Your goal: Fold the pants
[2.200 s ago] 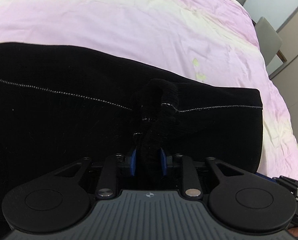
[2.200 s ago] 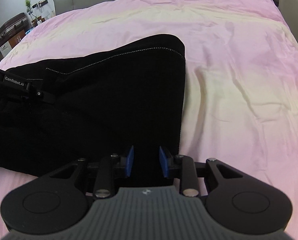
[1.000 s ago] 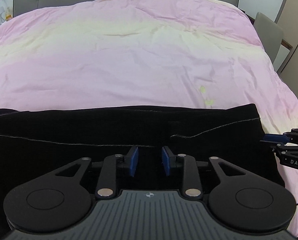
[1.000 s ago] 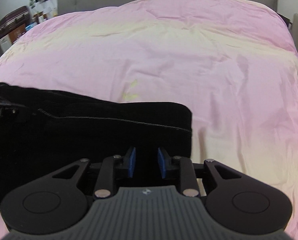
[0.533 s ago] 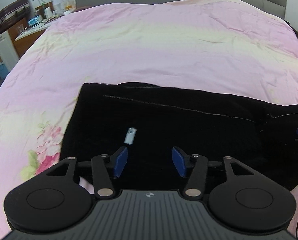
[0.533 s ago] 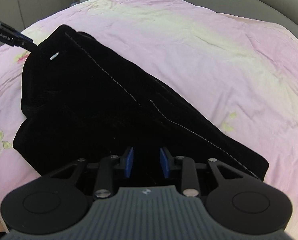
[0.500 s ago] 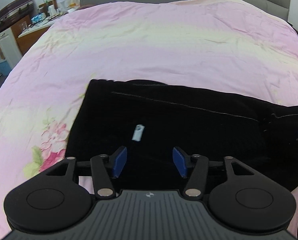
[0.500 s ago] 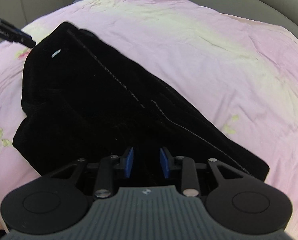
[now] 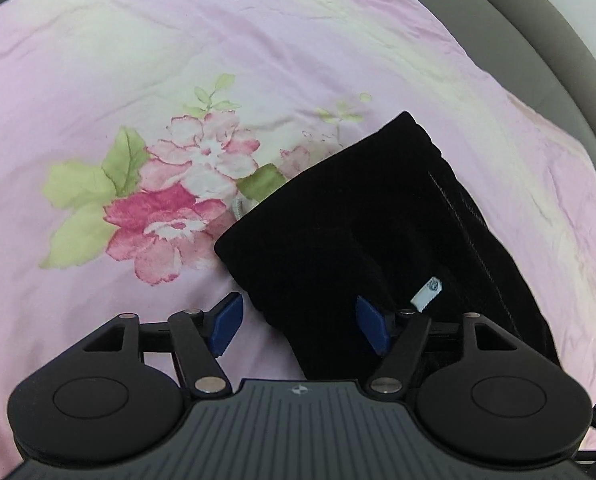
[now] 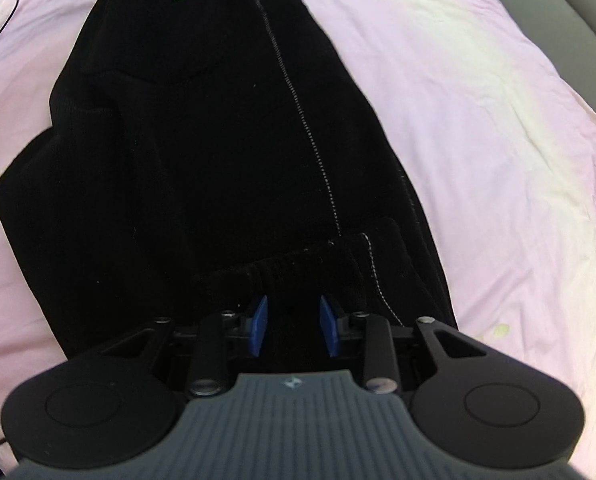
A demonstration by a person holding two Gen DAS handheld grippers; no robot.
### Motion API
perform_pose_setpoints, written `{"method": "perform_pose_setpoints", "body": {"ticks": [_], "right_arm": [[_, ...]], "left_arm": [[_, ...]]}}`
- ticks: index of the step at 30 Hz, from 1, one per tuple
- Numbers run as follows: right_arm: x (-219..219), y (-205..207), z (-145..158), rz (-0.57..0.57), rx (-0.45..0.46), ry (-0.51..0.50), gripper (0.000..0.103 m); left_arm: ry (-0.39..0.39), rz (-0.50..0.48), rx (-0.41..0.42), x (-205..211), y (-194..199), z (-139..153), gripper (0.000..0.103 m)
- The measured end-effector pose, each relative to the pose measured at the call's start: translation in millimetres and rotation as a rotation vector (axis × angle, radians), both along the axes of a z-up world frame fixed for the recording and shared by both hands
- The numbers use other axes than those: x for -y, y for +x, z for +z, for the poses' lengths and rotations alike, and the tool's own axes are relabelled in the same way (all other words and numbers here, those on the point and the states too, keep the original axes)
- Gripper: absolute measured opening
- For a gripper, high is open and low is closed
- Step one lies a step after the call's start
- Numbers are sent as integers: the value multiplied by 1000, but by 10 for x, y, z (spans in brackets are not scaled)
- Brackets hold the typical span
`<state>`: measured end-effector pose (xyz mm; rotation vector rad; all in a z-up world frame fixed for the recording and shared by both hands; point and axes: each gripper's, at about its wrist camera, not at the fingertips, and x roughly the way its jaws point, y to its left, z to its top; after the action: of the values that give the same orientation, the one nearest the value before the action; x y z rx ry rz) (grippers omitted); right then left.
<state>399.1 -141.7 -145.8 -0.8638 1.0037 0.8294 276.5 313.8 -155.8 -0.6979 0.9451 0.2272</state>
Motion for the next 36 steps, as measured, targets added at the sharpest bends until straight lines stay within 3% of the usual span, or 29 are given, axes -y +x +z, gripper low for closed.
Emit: {"method": "perform_pose_setpoints", "body": {"ticks": [6,11,15,21,28,32,36], "right_arm": [[-124,261,-81,21,-90,-30,26],[-224,413,-130,19,-140,-55,27],[-238,468,-109,18,-142,-57,26],[-209,479,-77,-12,-125,-38,26],[-278,347,-60,-42,-77,-17,25],[-148,257,15,-90,-36,13,28],[-5,97,203,-128,37,18,60]], "left_arm": [[-127,48,38,-97,93,-262,89],[-86,49,41,17,186,-352,88],[-62,41,50,33,155,-277,74],[12,1,168,203,77,240,52],[152,-164,320,838,72,1150,46],[295,-297,377,1449,68,1556,46],[445,-448,414,2119,74,1744,45]]}}
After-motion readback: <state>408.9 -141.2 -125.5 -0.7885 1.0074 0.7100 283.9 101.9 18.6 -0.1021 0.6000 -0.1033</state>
